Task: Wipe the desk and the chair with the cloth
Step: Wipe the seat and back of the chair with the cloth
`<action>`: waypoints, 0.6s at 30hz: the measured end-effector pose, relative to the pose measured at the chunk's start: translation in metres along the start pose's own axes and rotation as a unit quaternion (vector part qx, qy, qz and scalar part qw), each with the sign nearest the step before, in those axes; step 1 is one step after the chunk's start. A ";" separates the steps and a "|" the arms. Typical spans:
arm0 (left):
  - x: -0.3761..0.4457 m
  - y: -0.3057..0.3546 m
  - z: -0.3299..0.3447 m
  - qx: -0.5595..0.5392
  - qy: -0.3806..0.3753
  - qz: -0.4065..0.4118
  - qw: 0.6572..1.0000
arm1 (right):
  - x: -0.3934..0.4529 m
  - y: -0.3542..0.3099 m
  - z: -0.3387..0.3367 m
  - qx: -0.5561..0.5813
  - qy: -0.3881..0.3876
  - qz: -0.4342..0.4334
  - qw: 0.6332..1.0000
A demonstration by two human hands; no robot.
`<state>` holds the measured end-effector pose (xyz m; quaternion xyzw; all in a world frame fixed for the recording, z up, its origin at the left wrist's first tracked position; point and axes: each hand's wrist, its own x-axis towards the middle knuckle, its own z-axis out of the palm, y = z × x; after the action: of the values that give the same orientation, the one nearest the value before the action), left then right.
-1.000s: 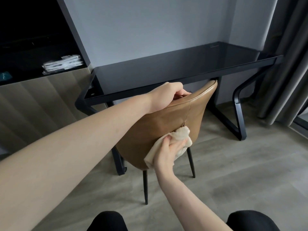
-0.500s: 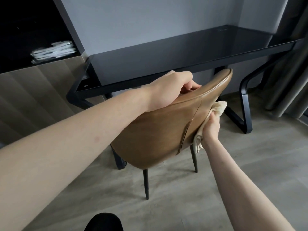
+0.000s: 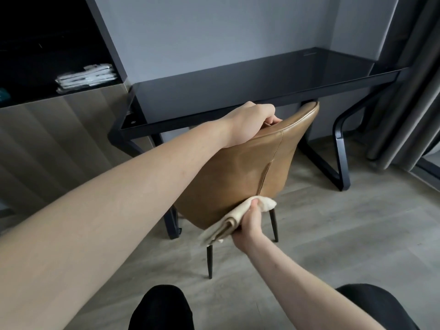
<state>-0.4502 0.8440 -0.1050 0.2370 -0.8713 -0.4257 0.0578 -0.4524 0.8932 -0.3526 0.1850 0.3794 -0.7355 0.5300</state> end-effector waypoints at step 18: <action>0.024 -0.015 -0.003 0.058 -0.004 0.020 0.998 | 0.086 -0.084 -0.012 -0.004 0.149 -0.080 0.986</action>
<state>-0.4647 0.8226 -0.1171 0.2210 -0.8995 -0.3738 0.0491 -0.5635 0.8598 -0.3877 0.2598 0.4707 -0.7382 0.4075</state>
